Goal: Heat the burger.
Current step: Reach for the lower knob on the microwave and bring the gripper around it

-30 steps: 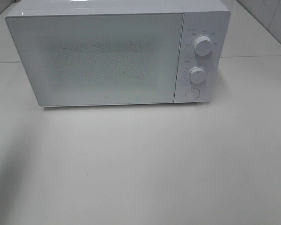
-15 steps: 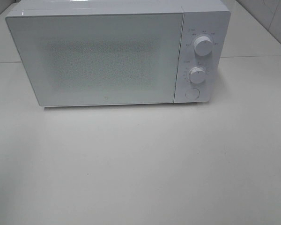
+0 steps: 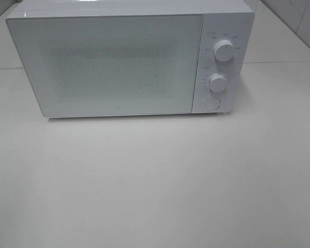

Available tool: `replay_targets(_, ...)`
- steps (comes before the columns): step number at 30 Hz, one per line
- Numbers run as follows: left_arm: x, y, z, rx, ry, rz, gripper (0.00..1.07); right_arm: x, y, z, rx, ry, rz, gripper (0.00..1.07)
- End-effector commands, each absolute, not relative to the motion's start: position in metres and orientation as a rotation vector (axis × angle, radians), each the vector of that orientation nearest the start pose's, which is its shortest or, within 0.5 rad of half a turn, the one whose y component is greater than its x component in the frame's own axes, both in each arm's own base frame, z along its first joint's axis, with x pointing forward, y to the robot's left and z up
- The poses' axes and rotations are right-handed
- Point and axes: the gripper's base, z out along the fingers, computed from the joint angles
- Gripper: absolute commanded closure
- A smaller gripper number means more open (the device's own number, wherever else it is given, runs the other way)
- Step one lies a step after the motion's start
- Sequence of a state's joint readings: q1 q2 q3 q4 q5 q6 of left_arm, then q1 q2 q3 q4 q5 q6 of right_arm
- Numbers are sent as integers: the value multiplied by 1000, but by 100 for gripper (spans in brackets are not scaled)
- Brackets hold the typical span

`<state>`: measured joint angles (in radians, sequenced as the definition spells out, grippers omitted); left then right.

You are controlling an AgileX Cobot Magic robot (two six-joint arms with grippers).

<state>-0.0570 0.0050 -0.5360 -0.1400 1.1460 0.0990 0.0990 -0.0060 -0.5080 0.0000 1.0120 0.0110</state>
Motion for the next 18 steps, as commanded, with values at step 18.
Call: replay_targets(18, -8, -10, 279, 145, 1989, -145, 107, 35, 3, 328, -83, 1605, 56, 37)
